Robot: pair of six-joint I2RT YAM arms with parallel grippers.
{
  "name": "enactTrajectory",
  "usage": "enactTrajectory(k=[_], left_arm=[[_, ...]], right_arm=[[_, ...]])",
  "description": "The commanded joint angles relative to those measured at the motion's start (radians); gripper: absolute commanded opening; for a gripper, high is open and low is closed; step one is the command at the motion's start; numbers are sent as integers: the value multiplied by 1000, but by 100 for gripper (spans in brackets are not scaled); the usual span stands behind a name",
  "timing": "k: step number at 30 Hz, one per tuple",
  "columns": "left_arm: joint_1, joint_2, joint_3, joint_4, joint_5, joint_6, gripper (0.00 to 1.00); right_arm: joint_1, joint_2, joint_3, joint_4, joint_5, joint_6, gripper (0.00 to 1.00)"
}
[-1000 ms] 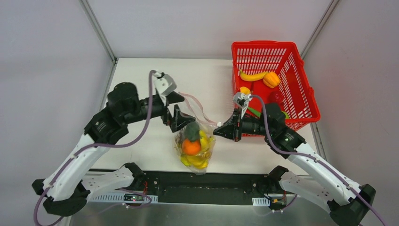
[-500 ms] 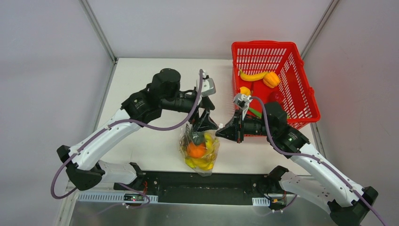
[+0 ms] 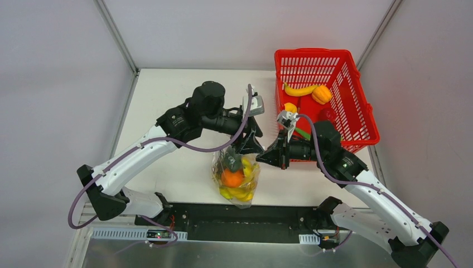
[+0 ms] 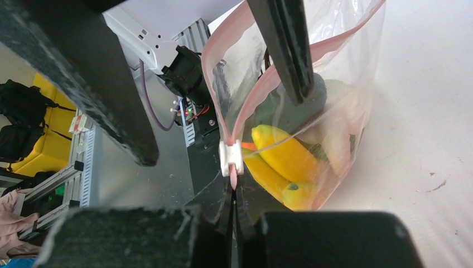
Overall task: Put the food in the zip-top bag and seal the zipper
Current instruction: Zip the zipper food storage bag at the center of the board.
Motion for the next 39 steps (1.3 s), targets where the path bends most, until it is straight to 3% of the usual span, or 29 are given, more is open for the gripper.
enactTrajectory(k=[1, 9, 13, 18, 25, 39], left_arm=[[-10, 31, 18, 28, 66, 6, 58], [-11, 36, 1, 1, 95, 22, 32], [-10, 41, 11, -18, 89, 25, 24], [-10, 44, 19, -32, 86, 27, 26], [-12, 50, 27, -27, 84, 18, 1], [-12, -19, -17, -111, -20, 77, 0]], right_arm=[[-4, -25, 53, 41, 5, -15, 0], [-4, -27, 50, 50, 15, -11, 0], [-3, -36, 51, 51, 19, -9, 0], [-4, -43, 49, 55, 25, -8, 0], [-3, -50, 42, 55, 33, -8, 0], [-3, -124, -8, 71, 91, 11, 0]])
